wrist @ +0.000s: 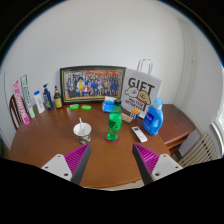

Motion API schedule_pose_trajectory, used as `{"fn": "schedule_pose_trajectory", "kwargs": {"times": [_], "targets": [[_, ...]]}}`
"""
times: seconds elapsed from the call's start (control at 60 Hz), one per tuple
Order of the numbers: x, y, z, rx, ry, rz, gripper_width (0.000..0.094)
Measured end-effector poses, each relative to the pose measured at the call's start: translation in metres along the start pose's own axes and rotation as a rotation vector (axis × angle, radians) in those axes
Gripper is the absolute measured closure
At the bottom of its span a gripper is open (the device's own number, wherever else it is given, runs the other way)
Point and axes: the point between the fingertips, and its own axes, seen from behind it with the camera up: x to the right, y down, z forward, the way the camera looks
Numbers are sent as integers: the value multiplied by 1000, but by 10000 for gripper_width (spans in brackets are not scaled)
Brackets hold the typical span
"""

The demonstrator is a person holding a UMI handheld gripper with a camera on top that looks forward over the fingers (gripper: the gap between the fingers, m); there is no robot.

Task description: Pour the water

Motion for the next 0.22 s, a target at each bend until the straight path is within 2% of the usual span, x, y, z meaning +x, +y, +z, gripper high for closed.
{"fn": "schedule_pose_trajectory", "kwargs": {"times": [0.217], "targets": [[-9,-2,-7,10,-16,-6,82]]}}
